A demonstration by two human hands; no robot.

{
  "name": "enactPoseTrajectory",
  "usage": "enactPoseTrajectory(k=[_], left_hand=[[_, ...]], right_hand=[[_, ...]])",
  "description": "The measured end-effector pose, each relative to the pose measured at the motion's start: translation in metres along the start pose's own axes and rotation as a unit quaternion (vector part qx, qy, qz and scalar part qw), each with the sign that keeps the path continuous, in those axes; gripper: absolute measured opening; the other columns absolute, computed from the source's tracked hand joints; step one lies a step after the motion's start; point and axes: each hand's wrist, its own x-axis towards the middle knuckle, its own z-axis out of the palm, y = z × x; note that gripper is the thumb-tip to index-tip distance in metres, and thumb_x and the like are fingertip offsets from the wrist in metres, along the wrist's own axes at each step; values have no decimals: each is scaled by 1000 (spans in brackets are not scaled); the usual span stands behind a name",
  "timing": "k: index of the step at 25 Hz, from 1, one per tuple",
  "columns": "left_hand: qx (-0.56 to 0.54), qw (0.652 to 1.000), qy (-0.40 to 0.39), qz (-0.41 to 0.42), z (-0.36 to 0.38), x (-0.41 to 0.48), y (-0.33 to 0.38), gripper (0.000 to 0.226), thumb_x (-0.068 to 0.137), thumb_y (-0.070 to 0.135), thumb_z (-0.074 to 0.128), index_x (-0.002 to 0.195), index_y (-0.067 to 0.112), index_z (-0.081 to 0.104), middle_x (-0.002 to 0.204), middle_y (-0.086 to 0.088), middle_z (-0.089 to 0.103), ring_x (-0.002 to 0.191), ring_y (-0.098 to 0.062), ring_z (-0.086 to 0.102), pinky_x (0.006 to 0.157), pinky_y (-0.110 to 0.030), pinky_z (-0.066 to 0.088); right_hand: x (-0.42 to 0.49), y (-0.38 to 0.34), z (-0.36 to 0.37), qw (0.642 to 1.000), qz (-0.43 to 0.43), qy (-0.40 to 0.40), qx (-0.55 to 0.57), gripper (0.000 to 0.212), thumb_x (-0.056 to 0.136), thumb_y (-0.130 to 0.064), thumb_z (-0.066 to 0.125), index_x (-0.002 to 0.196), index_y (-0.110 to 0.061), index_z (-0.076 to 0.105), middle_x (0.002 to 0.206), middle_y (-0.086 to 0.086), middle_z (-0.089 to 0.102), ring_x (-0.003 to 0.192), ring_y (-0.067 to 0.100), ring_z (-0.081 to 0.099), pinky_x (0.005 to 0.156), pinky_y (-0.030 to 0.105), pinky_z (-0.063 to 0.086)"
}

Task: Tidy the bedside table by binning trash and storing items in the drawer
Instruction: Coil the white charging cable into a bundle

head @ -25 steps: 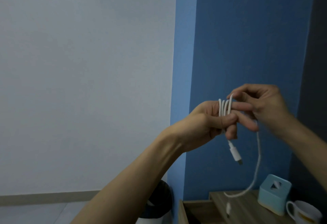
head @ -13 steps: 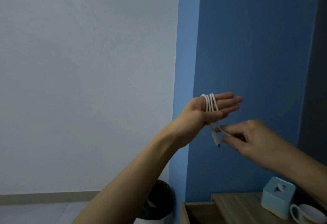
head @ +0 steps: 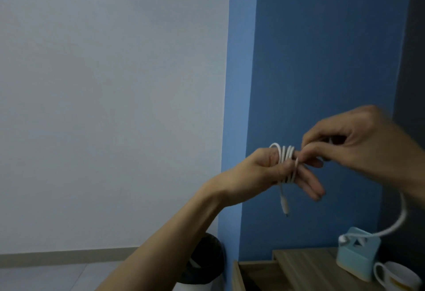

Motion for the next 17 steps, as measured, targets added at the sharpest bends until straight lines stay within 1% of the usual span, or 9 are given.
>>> enactPoseTrajectory(k=[2, 4, 5, 7, 9, 10, 12, 15, 17], left_hand=[[-25, 1000, -3, 8, 1, 0, 4, 25, 98, 1, 28, 108, 3, 51, 84, -8, 73, 76, -10, 68, 84, -22, 49], [-38, 999, 2, 12, 2, 1, 9, 24, 97, -4, 30, 111, 1, 50, 101, -30, 66, 78, -8, 70, 85, -20, 50], [-54, 998, -1, 20, 3, 0, 11, 27, 96, -7, 30, 116, -2, 48, 116, -32, 56, 83, -8, 70, 88, -21, 50], [-98, 994, 3, 37, 7, 0, 14, 38, 93, -12, 30, 130, -13, 38, 129, -33, 42, 99, -9, 68, 96, -23, 48], [-151, 988, 11, 44, 10, 1, 16, 47, 90, -13, 31, 137, -15, 31, 138, -34, 36, 119, -18, 57, 104, -26, 43], [-171, 984, 17, 48, 10, 3, 17, 47, 90, -13, 31, 137, -12, 31, 140, -32, 36, 124, -21, 51, 106, -27, 41], [-191, 979, 42, 55, 9, 5, 21, 46, 92, -14, 28, 137, -5, 36, 141, -19, 40, 123, -14, 51, 102, -23, 46], [-174, 979, 97, 42, 3, 7, 20, 47, 93, -13, 30, 138, -1, 37, 141, -20, 44, 124, -18, 52, 102, -20, 45], [-110, 985, 132, 27, -3, 7, 15, 45, 94, -12, 33, 137, 0, 39, 143, -20, 45, 127, -23, 48, 104, -20, 41]], right_hand=[[4, 7, 7, 991, 39, 23, 129, 7, 63, -29, 73, 58, -24, 71, 51, -3, 65, 45, 11, 57, 47, 19, 44], [5, 15, 19, 974, 65, 44, 211, 16, 67, -5, 75, 63, -20, 71, 55, -3, 68, 48, 9, 58, 50, 15, 47], [4, 16, 25, 969, 80, 62, 226, 22, 70, 2, 71, 64, -19, 70, 55, -6, 68, 50, 6, 59, 51, 11, 46], [4, 21, 32, 946, 120, 100, 283, 29, 76, 6, 62, 62, -19, 70, 54, -12, 67, 52, 1, 60, 53, 8, 46], [3, 19, 43, 901, 175, 117, 381, 32, 78, 8, 57, 61, -16, 70, 55, -11, 67, 56, -1, 63, 57, 11, 49], [2, 19, 51, 896, 193, 110, 384, 32, 77, 8, 56, 61, -17, 68, 60, -11, 66, 57, -4, 63, 61, 13, 51], [-6, 20, 67, 926, 204, 73, 308, 24, 75, 1, 57, 61, -17, 65, 68, 1, 59, 51, -10, 58, 66, 19, 53], [-20, 12, 72, 950, 203, -9, 236, 26, 82, -15, 63, 60, -25, 69, 48, -2, 59, 40, 6, 46, 47, 21, 40], [-26, 5, 64, 972, 162, -68, 155, 25, 86, -17, 58, 70, -34, 68, 55, -10, 64, 40, 8, 48, 42, 13, 35]])
